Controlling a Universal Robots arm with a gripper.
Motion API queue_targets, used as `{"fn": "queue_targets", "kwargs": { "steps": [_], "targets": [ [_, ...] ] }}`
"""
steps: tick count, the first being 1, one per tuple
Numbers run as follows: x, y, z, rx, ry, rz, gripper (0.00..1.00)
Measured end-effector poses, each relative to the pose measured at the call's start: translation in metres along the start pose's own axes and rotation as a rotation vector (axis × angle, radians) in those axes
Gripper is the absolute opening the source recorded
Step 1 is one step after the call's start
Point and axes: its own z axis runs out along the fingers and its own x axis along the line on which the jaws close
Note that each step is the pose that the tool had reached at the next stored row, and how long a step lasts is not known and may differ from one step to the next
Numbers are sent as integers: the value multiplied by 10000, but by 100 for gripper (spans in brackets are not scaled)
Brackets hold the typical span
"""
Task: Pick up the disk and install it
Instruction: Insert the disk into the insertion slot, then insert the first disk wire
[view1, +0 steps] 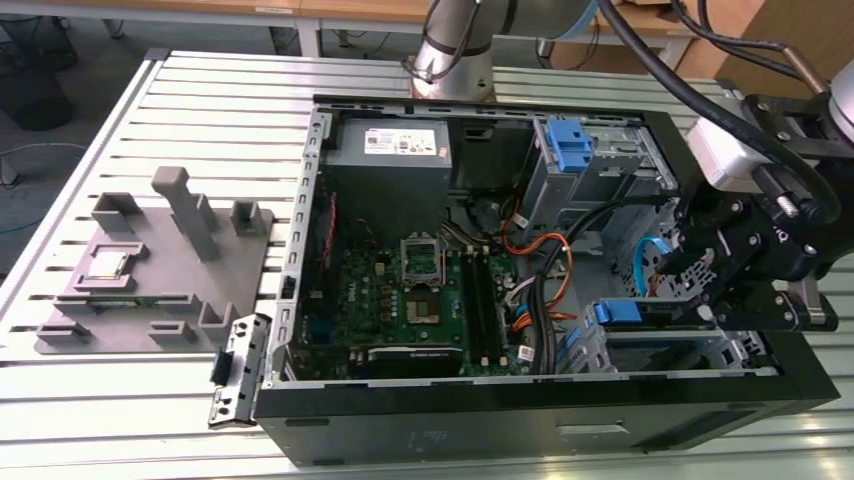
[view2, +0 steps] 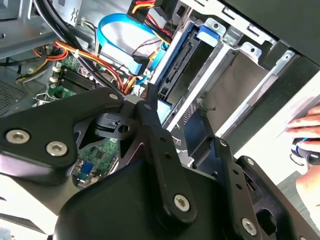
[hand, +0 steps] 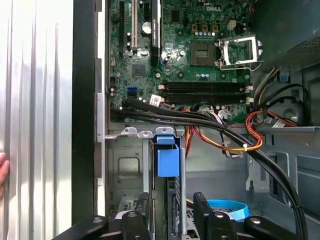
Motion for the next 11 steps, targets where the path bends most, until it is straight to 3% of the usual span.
{"fn": "queue_targets", "kwargs": {
  "steps": [3, 4, 11],
  "targets": [
    [2, 16, 18, 181, -16, -35, 48],
    [3, 18, 19, 204, -18, -40, 48],
    [3, 20, 19, 211, -16, -41, 48]
  ]
}}
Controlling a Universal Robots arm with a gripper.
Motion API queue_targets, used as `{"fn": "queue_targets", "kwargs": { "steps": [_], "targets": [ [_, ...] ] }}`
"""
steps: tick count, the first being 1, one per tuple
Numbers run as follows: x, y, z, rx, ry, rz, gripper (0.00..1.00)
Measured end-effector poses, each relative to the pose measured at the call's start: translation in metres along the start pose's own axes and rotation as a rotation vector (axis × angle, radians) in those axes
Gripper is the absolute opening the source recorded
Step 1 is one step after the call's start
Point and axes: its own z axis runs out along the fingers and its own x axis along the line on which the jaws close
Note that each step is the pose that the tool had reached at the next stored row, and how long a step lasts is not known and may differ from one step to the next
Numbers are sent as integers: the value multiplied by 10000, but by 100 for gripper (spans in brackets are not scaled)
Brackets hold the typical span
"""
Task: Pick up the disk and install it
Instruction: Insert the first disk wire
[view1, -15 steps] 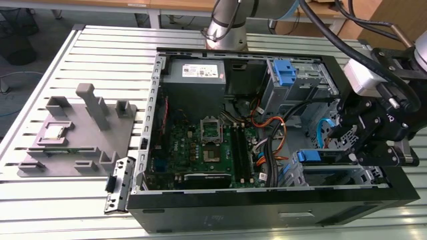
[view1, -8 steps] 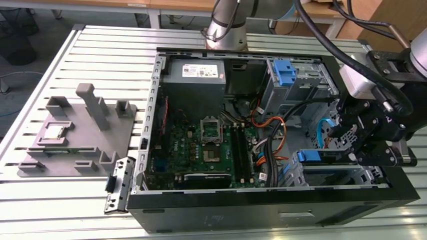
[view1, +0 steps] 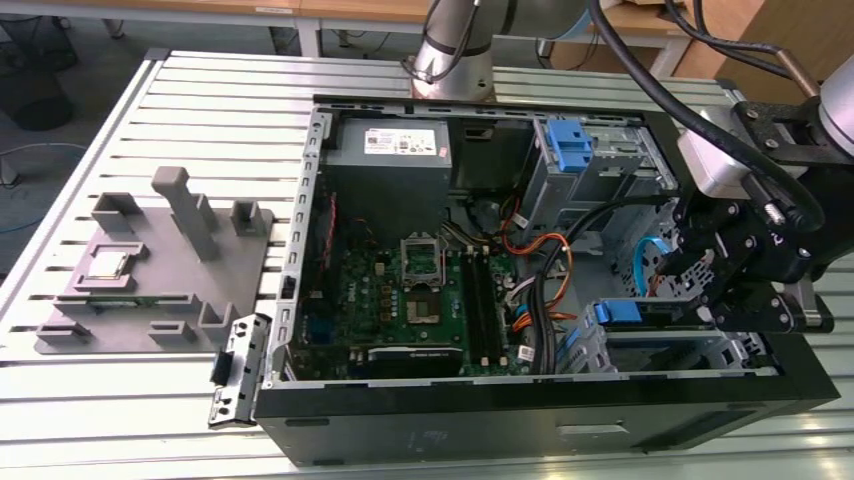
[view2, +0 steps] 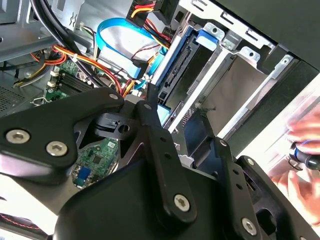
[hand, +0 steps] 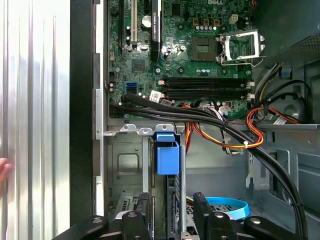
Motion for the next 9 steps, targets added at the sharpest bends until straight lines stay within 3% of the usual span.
{"fn": "queue_targets", "kwargs": {
  "steps": [9],
  "targets": [
    [-3, 1, -29, 0, -7, 0, 48]
  ]
}}
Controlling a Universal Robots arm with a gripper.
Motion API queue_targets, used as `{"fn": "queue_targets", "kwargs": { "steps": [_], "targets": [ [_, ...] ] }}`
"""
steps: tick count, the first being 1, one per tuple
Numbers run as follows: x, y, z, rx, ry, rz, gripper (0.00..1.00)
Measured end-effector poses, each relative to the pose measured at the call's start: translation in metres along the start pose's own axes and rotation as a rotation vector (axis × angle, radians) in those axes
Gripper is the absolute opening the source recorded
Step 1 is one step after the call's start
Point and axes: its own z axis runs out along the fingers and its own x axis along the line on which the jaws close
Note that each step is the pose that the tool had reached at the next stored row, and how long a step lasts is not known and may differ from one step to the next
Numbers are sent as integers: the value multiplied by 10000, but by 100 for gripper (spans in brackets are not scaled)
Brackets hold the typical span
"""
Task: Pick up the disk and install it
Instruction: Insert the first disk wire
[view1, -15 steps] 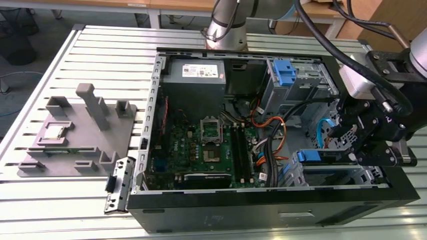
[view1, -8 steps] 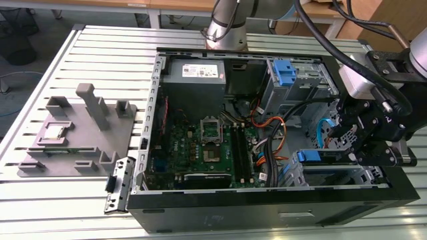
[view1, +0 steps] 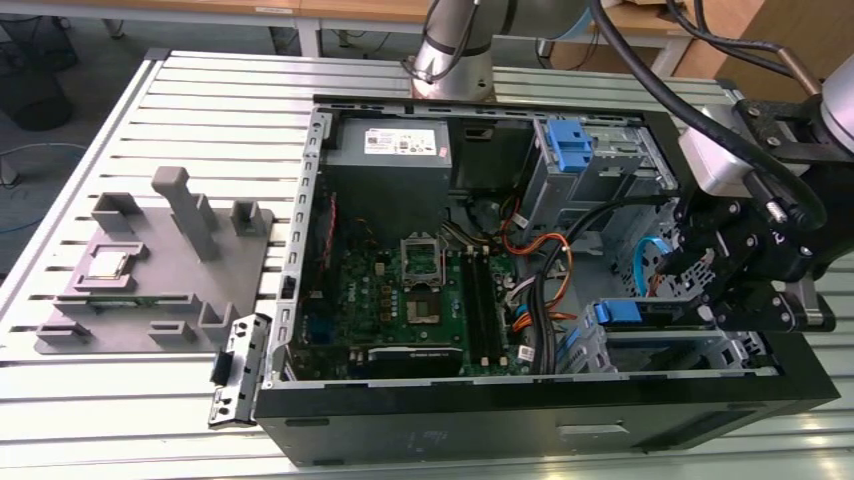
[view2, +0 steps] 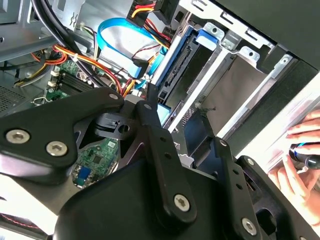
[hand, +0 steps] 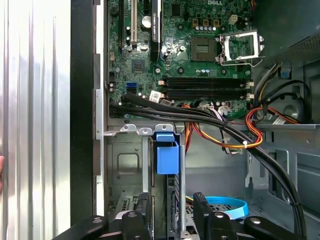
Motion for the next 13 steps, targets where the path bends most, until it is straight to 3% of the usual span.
{"fn": "queue_targets", "kwargs": {
  "steps": [7, 13],
  "targets": [
    [-6, 2, -63, -1, -48, -1, 48],
    [-79, 3, -56, -9, -324, -9, 48]
  ]
}}
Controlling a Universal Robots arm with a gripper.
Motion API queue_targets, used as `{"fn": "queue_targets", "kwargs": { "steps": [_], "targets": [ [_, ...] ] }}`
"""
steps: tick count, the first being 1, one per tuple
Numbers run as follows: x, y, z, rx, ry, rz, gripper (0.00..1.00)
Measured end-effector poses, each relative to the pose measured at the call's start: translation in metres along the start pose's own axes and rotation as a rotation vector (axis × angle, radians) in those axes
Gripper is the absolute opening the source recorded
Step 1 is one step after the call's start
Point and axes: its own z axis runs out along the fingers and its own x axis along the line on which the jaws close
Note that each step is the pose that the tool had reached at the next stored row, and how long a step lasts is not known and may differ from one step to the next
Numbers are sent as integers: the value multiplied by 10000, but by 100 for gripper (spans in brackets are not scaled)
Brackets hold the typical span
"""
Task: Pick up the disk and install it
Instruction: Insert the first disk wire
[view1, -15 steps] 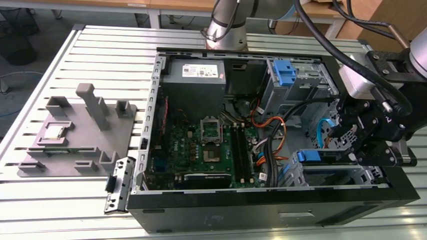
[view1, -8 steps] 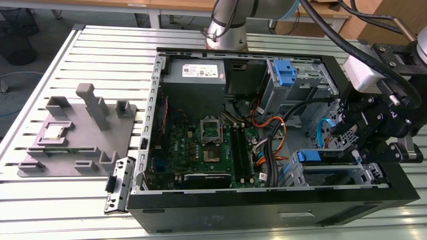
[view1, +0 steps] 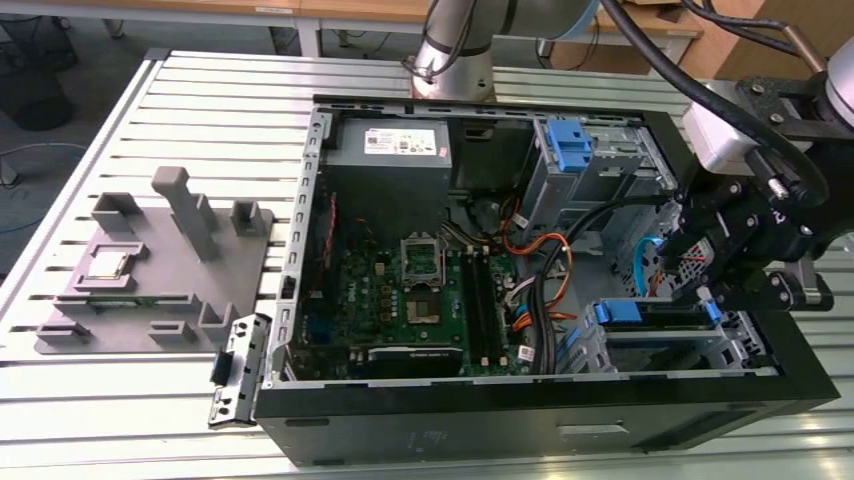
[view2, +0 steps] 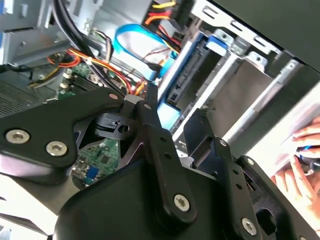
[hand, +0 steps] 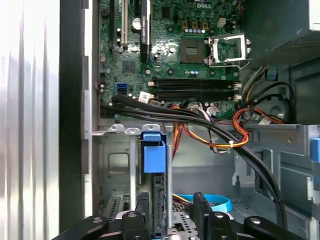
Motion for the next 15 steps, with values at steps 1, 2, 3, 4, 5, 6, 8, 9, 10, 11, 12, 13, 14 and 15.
{"fn": "queue_targets", "kwargs": {
  "steps": [1, 2, 3, 4, 5, 6, 8, 9, 10, 11, 12, 13, 14, 15],
  "targets": [
    [-18, 1, 2, -1, -26, 0, 48],
    [-38, 1, 4, -1, -31, 0, 48],
    [-57, 1, 6, -1, -32, 0, 48],
    [-74, 1, 9, -1, -32, -1, 48],
    [-88, -4, 11, -2, -32, 0, 48],
    [-99, -14, 12, -1, -31, 1, 48],
    [-117, -54, 17, -2, -33, 0, 48],
    [-123, -72, 20, -2, -34, -1, 48],
    [-127, -87, 24, -1, -33, -1, 48],
    [-130, -100, 29, -1, -26, -1, 48],
    [-130, -112, 36, -1, -20, 0, 48],
    [-129, -123, 47, -1, -17, 0, 48],
    [-127, -128, 60, -1, -13, 0, 48],
    [-126, -133, 76, -1, -12, 0, 48]
  ]
}}
